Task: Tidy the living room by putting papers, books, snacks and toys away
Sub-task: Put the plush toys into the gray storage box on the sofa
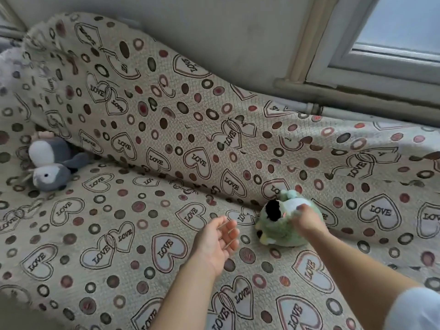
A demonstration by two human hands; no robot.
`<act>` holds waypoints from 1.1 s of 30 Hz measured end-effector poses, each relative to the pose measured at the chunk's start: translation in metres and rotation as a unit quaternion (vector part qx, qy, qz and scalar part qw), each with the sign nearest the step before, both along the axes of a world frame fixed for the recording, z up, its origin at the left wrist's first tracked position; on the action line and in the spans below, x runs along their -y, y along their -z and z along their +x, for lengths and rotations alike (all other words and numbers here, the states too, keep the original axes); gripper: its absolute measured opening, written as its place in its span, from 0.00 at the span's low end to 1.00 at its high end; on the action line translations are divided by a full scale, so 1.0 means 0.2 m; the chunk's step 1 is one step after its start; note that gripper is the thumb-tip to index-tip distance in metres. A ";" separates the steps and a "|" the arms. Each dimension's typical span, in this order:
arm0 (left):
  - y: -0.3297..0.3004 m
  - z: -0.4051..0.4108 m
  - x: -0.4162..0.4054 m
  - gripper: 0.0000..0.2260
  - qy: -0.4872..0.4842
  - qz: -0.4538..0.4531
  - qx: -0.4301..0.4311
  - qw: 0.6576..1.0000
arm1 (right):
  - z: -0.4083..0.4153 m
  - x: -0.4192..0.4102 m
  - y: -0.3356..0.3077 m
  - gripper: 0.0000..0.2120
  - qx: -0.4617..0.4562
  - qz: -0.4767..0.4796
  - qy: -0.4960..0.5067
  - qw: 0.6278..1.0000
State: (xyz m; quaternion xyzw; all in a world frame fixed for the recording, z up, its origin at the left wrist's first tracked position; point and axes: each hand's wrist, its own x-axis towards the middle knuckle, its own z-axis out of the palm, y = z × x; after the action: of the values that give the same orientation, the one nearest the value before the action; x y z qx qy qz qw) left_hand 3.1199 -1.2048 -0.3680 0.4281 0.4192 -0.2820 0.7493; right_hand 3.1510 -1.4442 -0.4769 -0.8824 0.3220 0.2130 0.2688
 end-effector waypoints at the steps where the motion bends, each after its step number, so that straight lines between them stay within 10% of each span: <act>1: 0.02 0.02 -0.02 0.09 0.002 0.001 -0.004 1.000 | 0.00 0.01 0.00 0.16 -0.005 -0.016 -0.009 1.000; 12: 0.24 0.34 -0.44 0.08 0.013 -0.046 -0.045 0.998 | 0.27 -0.75 -0.11 0.08 0.144 0.041 -0.051 0.987; 33: 0.65 1.29 -2.86 0.10 -0.127 0.095 -0.052 0.986 | 1.16 -3.28 0.08 0.05 0.125 0.178 -0.207 0.954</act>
State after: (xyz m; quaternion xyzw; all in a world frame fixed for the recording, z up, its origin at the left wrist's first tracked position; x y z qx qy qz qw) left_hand 3.3786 -0.6323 -0.4975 0.4256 0.5333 -0.1653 0.7121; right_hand 3.3821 -0.7891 -0.4927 -0.8874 0.0528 0.2054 0.4092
